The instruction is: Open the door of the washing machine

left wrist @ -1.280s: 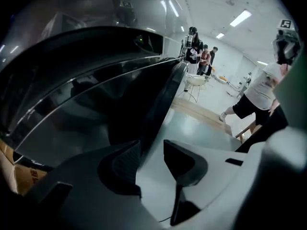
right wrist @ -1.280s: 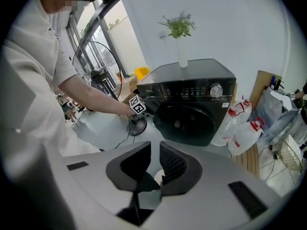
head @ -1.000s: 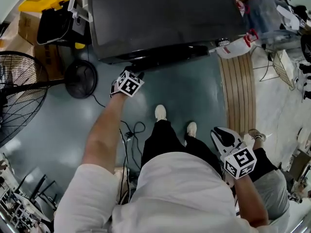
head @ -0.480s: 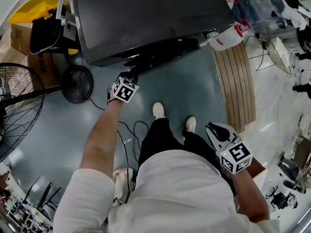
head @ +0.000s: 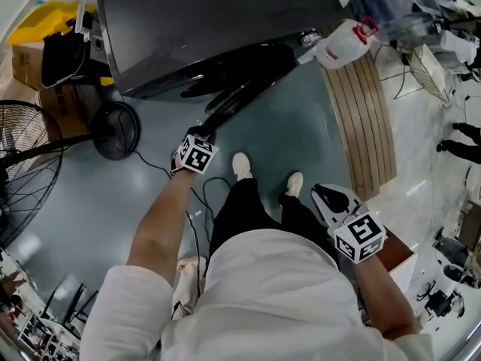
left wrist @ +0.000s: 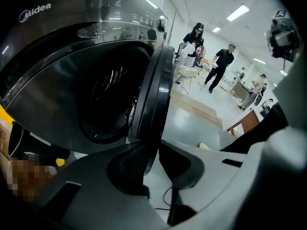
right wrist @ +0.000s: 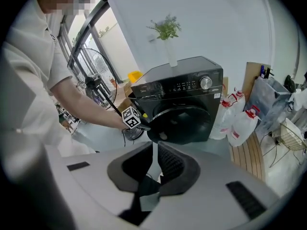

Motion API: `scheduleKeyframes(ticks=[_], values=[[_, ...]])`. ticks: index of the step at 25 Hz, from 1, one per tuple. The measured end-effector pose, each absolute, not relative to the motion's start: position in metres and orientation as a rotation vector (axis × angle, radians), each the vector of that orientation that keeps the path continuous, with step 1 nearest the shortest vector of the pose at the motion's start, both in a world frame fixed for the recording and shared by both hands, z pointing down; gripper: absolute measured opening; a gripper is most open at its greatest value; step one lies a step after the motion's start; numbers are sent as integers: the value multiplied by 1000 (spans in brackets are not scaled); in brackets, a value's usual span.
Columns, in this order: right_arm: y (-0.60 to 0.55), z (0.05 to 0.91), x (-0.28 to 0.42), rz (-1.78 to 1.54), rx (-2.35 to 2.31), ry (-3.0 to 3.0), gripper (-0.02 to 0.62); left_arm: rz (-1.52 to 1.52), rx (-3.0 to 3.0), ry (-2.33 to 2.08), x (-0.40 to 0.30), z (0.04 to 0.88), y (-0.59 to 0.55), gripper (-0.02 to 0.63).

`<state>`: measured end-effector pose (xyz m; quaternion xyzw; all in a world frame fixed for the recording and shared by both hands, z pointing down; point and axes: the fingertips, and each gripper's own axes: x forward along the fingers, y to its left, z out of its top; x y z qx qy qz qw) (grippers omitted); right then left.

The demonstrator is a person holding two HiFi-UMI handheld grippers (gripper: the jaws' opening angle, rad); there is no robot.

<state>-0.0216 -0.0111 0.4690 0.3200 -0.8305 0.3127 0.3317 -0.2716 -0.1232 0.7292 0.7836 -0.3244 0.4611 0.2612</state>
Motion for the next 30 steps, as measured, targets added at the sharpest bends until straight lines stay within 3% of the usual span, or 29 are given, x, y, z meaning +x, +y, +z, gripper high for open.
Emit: scheduleKeyframes(ticks=[30], values=[[50, 487, 114, 851, 853, -2194, 20, 1058, 1830, -1009, -67, 735, 7, 81]])
